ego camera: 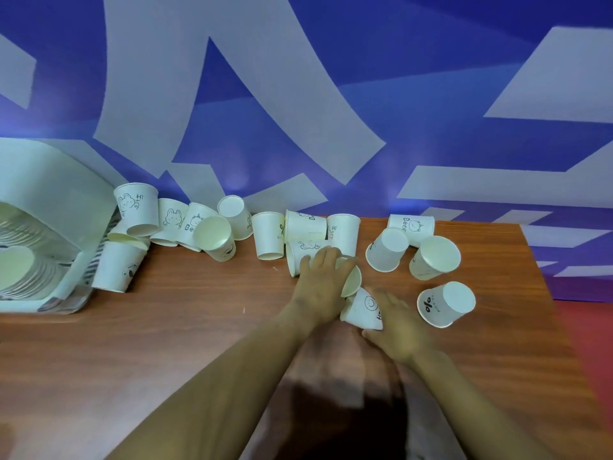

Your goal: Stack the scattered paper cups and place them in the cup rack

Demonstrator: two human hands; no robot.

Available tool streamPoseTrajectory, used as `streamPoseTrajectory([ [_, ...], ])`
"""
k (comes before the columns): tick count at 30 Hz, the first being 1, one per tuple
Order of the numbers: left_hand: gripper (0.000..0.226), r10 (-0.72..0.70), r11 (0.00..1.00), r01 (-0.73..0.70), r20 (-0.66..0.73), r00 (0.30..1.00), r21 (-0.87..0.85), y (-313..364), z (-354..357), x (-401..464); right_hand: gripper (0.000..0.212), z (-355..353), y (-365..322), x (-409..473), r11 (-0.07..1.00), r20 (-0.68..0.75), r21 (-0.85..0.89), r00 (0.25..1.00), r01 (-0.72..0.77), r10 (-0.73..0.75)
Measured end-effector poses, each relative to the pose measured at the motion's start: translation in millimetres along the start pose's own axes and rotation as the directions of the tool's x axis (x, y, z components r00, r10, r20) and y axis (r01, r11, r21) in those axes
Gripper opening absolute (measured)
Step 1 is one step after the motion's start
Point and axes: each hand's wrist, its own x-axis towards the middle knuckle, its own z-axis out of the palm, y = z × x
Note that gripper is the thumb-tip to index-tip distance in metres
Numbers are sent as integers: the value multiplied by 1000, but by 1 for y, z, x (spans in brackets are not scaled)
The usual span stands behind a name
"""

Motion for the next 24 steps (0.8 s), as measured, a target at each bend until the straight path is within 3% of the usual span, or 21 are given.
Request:
streamPoseTrajectory([
  [6, 65, -27, 991, 32, 35, 999, -128, -10, -4, -30, 78, -6, -6, -18, 995, 40, 91, 998, -47, 43],
  [11, 62, -86, 969, 85, 7, 996, -232, -33, -22, -74, 83, -11, -20, -41, 997, -11, 71, 999, -41, 42],
  [15, 66, -136, 961, 127, -21, 990, -245, -50, -52, -108, 94, -10, -52, -52, 987, -23, 162, 999, -21, 26],
  [19, 70, -161, 956, 132, -92, 983, -262, -61, -76, -143, 96, -8, -95, -60, 964, -83, 249, 994, 91, -72],
  [24, 72, -230, 944, 214, -37, 972, -250, -80, -84, -191, 92, 4, -135, -72, 937, -112, 291, 979, 195, -169],
])
